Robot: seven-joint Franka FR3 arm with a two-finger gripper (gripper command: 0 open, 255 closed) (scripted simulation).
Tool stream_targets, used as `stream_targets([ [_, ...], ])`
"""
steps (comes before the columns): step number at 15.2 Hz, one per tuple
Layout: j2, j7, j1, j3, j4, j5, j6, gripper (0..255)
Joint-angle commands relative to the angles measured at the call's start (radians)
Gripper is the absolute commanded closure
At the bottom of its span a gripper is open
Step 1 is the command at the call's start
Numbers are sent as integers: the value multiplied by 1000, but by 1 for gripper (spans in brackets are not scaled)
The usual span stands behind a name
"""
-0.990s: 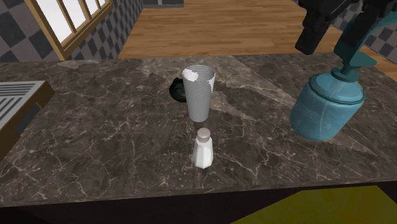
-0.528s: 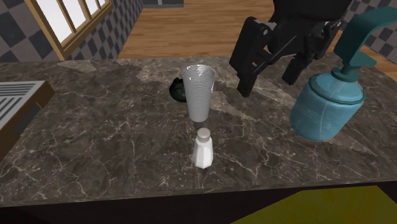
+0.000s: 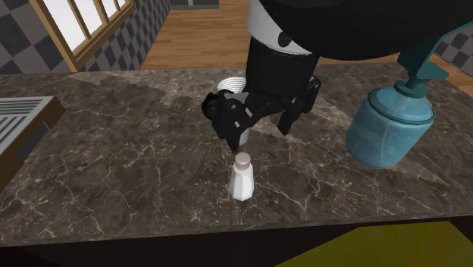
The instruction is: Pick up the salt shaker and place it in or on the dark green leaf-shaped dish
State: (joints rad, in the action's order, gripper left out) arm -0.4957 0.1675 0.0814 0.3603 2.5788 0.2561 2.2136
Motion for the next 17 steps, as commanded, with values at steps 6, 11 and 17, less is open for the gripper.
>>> stream_targets([
  [6,136,42,-8,61,11,-14,159,0],
  [11,179,49,-13,74,27,-21,218,0],
  [17,179,49,-13,74,27,-21,217,0],
])
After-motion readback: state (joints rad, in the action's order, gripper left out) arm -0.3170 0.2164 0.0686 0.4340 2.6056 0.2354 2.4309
